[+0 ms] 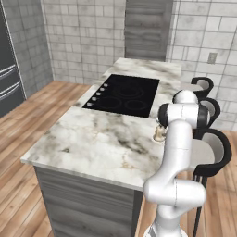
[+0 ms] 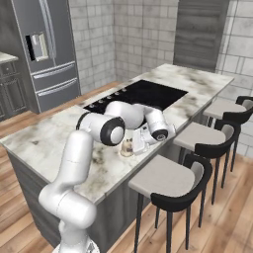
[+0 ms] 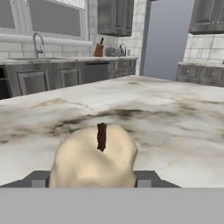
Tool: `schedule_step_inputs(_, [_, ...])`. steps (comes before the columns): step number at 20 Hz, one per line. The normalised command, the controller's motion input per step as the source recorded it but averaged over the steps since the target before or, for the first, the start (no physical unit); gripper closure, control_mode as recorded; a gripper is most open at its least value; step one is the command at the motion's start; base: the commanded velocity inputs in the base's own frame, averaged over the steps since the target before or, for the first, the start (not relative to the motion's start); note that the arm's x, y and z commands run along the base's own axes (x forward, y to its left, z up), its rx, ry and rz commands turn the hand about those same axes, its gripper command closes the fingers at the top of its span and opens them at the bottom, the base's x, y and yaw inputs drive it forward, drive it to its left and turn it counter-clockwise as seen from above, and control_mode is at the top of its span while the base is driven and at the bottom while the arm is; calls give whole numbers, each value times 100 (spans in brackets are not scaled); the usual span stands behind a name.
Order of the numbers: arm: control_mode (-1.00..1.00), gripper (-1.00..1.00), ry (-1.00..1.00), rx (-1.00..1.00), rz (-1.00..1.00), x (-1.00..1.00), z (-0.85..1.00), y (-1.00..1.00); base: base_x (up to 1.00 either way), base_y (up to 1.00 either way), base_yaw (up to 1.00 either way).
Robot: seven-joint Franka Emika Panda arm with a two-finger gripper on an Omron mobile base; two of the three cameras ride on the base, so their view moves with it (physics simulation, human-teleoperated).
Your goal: Get the candle and the liquor from the cabinet and move them to the dining counter.
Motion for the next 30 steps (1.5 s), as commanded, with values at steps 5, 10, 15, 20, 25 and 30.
schedule_step_inputs(5, [-100,-100,-1,0,0,-2,-15,35,0,0,0])
schedule_step_inputs(10, [-100,-100,-6,0,0,-23,0,19,0,0,0])
schedule_step_inputs(15, [-100,-100,-2,0,-1,-30,13,5,0,0,0])
schedule_step_inputs(20, [-100,-100,-1,0,-4,-12,29,0,0,0,0])
schedule_step_inputs(25, [-100,-100,-1,-1,-3,0,34,0,0,0,0])
schedule_step_inputs(30, [-100,-100,-5,0,-2,-14,34,0,0,0,0])
